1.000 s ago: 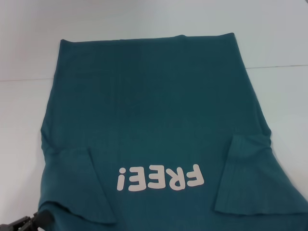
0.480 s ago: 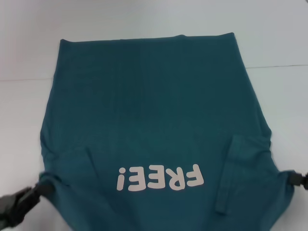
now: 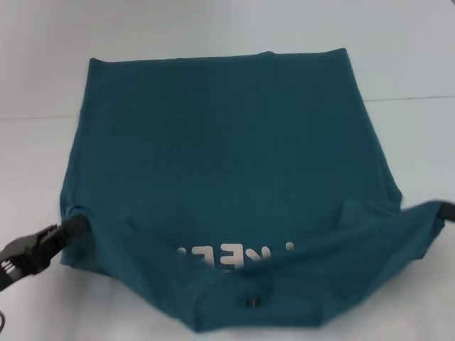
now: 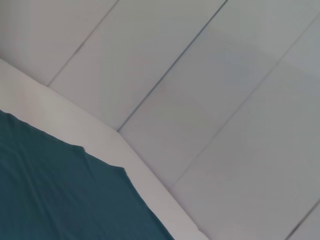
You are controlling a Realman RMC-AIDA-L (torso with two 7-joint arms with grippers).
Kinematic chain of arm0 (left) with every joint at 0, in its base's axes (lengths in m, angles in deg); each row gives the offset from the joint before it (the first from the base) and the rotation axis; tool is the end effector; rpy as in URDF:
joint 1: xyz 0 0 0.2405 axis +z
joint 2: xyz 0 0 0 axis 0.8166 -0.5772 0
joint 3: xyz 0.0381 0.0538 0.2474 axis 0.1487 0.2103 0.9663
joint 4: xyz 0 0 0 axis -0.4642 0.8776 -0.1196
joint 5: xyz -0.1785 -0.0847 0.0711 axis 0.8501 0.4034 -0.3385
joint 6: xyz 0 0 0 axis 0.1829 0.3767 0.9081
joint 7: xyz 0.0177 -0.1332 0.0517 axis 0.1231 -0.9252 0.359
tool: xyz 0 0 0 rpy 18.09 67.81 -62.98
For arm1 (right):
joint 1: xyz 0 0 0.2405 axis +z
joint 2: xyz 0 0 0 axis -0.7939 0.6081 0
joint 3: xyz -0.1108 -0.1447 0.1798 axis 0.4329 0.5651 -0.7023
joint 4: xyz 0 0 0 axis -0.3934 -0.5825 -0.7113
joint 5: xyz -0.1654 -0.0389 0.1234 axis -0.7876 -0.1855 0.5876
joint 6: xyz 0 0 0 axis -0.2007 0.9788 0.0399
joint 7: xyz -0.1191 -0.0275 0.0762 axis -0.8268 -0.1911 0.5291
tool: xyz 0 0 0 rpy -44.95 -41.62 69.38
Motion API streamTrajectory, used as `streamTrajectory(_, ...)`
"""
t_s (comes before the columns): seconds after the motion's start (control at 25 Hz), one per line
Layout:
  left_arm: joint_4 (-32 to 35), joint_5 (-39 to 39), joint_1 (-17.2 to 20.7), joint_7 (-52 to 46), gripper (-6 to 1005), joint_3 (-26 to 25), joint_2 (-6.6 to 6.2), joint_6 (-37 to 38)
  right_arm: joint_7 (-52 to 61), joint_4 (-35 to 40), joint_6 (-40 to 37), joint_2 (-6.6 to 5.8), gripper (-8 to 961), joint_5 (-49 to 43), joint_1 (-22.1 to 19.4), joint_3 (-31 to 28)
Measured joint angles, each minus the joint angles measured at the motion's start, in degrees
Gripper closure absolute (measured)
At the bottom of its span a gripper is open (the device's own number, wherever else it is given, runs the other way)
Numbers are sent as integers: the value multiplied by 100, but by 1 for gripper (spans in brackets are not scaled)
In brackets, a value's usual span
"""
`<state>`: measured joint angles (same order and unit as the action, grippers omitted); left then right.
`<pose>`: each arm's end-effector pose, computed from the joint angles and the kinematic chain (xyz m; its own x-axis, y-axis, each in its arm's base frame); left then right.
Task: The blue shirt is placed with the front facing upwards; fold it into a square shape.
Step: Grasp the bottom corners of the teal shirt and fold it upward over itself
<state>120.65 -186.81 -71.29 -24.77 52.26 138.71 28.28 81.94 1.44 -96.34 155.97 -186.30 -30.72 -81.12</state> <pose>-0.3125 0.2635 0.0191 0.2468 0.5245 0.8149 0.8336 -0.5438 0.0975 0.3593 0.2671 0.0912 -0.1005 -0.7677 -0.6329 -0.9348 -0.1450 0.3244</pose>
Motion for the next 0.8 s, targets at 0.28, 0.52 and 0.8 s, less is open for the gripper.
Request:
streamTrajectory(0.28, -188, 10, -448, 4, 966, -37, 7, -617, 201, -255, 682, 6, 851, 303, 211, -14)
streamTrajectory(0.52, -220, 20, -696, 31, 966, -28, 9, -965, 223, -389, 1043, 1, 847, 390, 394, -35)
streamTrajectory(0.8, -292, 20, -916, 47, 966, -29, 7, -1587, 212, -416, 1533, 44, 843, 746, 499, 0)
